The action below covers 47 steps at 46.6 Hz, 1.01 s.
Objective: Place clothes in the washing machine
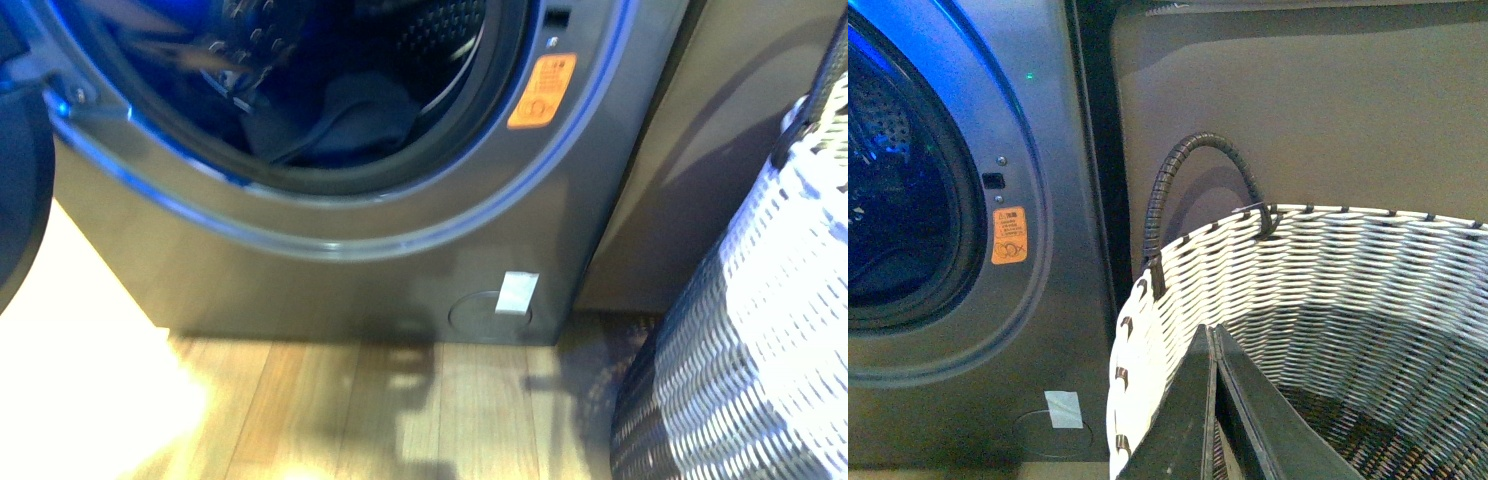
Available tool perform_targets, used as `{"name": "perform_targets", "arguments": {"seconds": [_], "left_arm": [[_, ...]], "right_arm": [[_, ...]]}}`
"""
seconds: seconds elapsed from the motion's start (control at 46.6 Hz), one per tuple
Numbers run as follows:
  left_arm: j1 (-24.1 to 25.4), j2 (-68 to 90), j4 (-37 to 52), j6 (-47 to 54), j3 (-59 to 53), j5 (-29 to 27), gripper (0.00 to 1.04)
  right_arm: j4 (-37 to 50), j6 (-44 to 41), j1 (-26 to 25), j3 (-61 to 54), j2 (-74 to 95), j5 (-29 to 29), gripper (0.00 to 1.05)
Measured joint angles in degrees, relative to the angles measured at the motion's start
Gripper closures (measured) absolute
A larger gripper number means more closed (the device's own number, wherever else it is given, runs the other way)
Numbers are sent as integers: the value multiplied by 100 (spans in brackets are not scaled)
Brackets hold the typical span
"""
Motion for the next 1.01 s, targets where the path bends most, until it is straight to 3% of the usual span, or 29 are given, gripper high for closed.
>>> {"name": "perform_targets", "arguments": {"seconds": [0.45, 1.008], "left_arm": [[-170, -1740, 1191, 31, -2861, 214, 6], [-136, -4247, 1368, -44, -5335, 1045, 6]], "right_arm": [[-2, 0, 0, 0, 0, 0, 102], [-2, 0, 0, 0, 0, 0, 102]]}}
